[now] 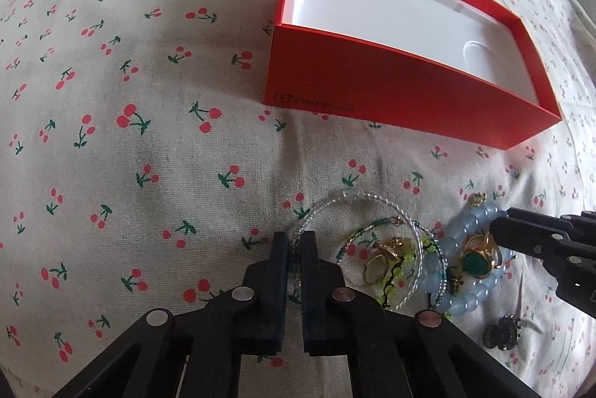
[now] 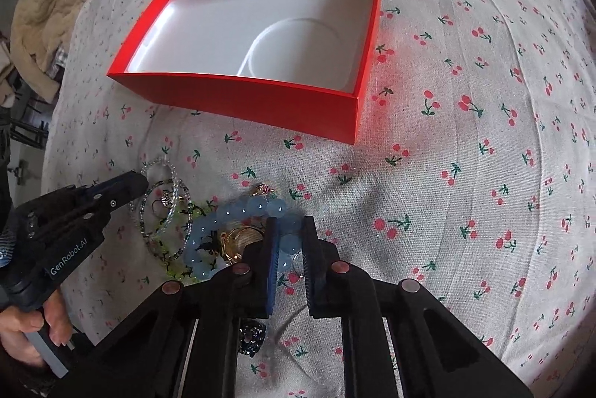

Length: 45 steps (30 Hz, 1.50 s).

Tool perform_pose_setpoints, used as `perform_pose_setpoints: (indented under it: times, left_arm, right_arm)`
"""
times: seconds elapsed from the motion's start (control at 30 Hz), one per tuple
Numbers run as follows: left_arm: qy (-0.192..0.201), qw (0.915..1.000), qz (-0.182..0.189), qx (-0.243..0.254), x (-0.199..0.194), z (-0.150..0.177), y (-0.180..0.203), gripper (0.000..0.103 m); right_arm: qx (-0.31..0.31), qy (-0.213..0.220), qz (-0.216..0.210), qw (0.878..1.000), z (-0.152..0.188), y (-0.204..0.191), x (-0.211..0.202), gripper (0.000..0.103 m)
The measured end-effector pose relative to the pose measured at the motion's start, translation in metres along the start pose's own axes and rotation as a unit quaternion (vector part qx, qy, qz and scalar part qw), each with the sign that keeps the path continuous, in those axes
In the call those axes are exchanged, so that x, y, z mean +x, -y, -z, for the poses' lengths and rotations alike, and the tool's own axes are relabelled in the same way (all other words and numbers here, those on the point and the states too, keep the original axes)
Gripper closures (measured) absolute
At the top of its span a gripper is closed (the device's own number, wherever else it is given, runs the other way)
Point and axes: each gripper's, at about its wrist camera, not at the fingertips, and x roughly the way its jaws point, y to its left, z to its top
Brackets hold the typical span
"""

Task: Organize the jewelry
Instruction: 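Carry both held bracelets with both tools into the red box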

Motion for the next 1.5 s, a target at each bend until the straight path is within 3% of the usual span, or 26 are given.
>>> perform_pose_setpoints:
  times: [0.2,0.67,0.83,1.07,1.2,1.43,1.5]
  left_arm:
    - [0.014,0.9999,0.007,-0.004,-0.012,0.003,0.007,0.103]
    - [0.101,0.9939,0.041,-0.011,-0.083,-0.003,0.018,0.103]
    - [0.150,0.9866,0.056,-0.032,-0.098,-0.022,0.018,0.103]
    - [0.191,0.9729,0.117,-0.058,-0.098,-0.053,0.023,0.103]
    - [0.187,0.9687,0.143,-0.077,-0.078,-0.065,0.017,0.103]
    - [0.147,0.9771,0.095,-0.121,-0.041,-0.067,-0.009,0.103]
    - [0.145,0.9788,0.082,-0.119,-0.038,-0.066,-0.011,0.103]
  right_arm:
    - [-0.009,0.031,-0.017,0.999,0.005,-0.013,-0.025,0.091]
    - [-0.005,0.112,-0.073,0.991,0.010,-0.031,-0.092,0.090]
    - [0.017,0.157,-0.067,0.985,-0.001,-0.030,-0.116,0.090]
    - [0.038,0.220,-0.020,0.975,-0.024,-0.030,-0.133,0.090]
    - [0.039,0.237,-0.005,0.971,-0.037,-0.031,-0.130,0.090]
    - [0.044,0.228,-0.049,0.971,-0.054,-0.034,-0.106,0.091]
    - [0.046,0.220,-0.040,0.973,-0.057,-0.032,-0.097,0.091]
